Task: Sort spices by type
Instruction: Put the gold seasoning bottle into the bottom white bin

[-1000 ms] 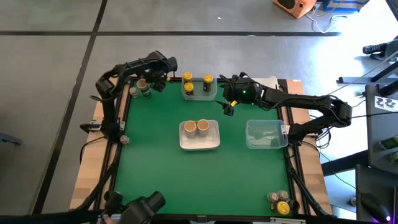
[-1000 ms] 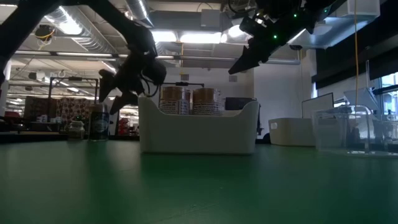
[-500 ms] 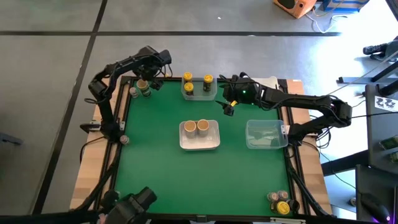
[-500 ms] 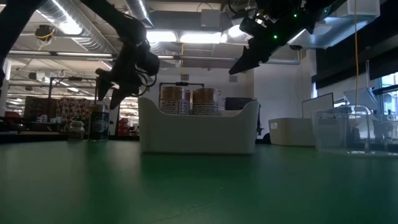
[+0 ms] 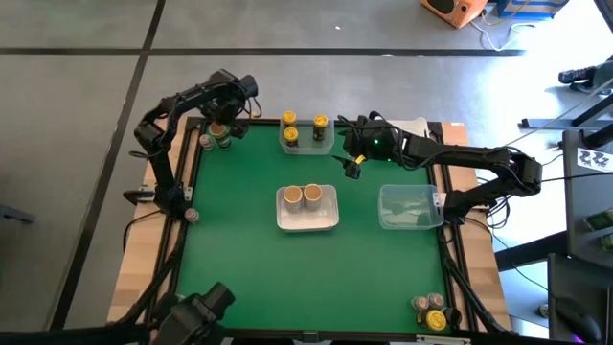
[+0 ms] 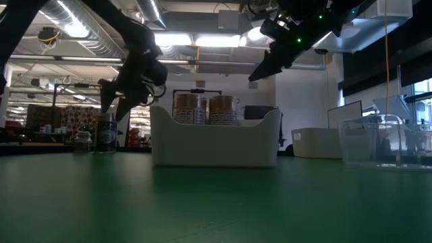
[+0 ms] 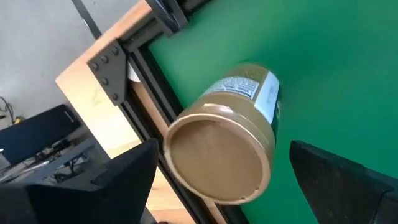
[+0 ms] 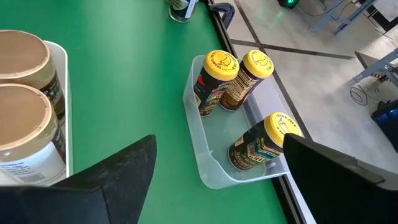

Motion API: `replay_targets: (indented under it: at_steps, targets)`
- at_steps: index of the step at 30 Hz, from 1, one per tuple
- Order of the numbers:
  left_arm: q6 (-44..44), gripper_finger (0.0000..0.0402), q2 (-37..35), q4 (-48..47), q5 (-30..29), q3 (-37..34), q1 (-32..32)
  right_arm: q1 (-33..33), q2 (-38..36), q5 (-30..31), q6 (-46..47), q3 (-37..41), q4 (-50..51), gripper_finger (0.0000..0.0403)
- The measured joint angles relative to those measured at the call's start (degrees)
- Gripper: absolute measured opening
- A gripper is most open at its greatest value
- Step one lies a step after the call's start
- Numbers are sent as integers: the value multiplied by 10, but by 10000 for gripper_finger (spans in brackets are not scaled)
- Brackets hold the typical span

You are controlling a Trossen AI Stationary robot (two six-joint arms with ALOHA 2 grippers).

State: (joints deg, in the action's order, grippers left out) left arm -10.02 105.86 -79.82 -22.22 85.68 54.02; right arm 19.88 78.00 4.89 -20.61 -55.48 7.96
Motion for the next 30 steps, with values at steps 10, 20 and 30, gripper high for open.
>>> replay_targets:
  at_steps: [10,20,30]
  targets:
    - [12,345,0,57,21,-60,5,0,0,0,0,0,0,348]
    - [13,345,0,104,26,-99,5,0,0,0,0,0,-1,348]
    - [18,279,0,108,27,-102,3,0,0,0,0,0,-1,348]
